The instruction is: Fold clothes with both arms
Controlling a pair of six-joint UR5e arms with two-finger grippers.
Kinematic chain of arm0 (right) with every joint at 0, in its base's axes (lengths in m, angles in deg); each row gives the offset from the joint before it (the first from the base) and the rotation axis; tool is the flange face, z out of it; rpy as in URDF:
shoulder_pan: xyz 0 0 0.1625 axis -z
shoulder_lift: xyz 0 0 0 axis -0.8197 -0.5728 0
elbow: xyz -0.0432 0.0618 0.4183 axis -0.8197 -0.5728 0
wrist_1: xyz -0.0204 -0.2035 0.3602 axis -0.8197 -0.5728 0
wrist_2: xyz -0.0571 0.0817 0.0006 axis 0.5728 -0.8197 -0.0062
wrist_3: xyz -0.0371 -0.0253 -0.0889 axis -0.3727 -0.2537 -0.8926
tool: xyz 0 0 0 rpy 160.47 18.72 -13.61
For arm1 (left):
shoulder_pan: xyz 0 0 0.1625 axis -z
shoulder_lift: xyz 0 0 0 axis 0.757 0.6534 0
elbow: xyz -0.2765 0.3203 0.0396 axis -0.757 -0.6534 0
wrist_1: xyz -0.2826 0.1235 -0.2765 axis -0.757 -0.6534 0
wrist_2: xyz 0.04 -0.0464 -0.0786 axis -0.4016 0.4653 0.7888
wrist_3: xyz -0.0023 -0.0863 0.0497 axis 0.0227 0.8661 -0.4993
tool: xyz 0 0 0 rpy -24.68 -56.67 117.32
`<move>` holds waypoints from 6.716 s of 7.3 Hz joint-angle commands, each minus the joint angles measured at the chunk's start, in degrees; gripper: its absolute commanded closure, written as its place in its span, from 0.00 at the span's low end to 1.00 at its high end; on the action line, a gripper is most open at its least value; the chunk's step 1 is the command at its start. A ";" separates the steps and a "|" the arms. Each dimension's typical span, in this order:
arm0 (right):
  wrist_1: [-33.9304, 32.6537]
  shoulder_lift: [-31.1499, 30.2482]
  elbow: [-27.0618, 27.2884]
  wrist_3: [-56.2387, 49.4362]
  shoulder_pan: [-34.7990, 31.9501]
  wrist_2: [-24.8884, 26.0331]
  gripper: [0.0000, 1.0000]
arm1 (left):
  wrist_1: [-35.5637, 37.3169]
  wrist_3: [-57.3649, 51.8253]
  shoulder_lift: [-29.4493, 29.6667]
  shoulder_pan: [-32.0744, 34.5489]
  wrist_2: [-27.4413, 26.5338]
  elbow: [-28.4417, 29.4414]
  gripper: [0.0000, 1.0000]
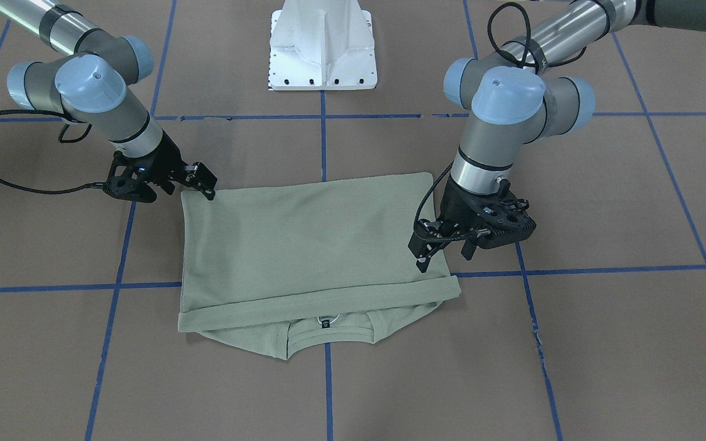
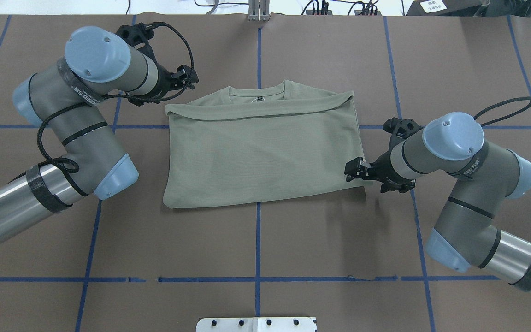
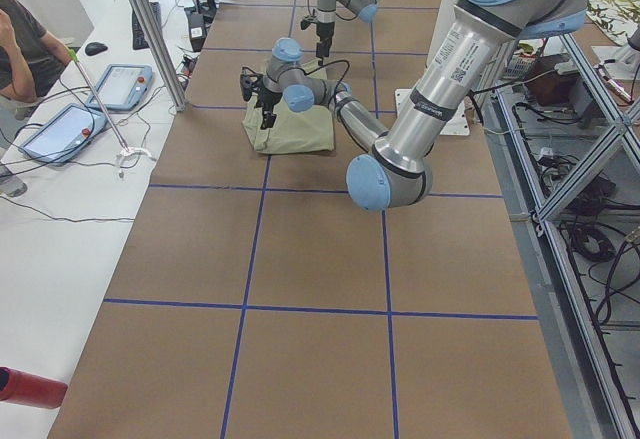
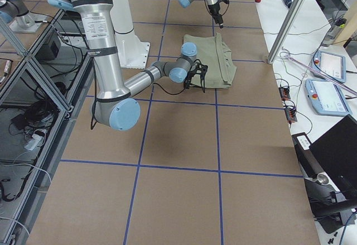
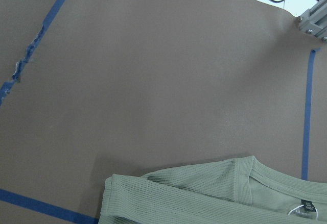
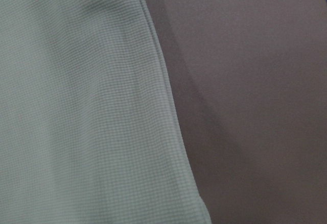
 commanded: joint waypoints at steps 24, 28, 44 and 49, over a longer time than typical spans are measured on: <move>0.23 -25.07 30.22 -0.01 3.93 -8.50 0.00 | 5.82 9.70 -3.74 -16.59 0.38 -12.77 0.01; -0.12 -20.23 28.99 -0.10 -5.00 -9.46 0.00 | 5.56 26.52 -3.22 -25.94 -0.23 -11.82 0.05; -0.21 -19.00 28.29 -0.01 -7.55 -9.46 0.00 | 5.55 25.24 -2.95 -20.42 -5.55 -7.95 1.00; -0.30 -17.33 27.23 -0.01 -8.43 -8.67 0.00 | -1.16 10.31 1.36 -6.64 -8.48 6.34 1.00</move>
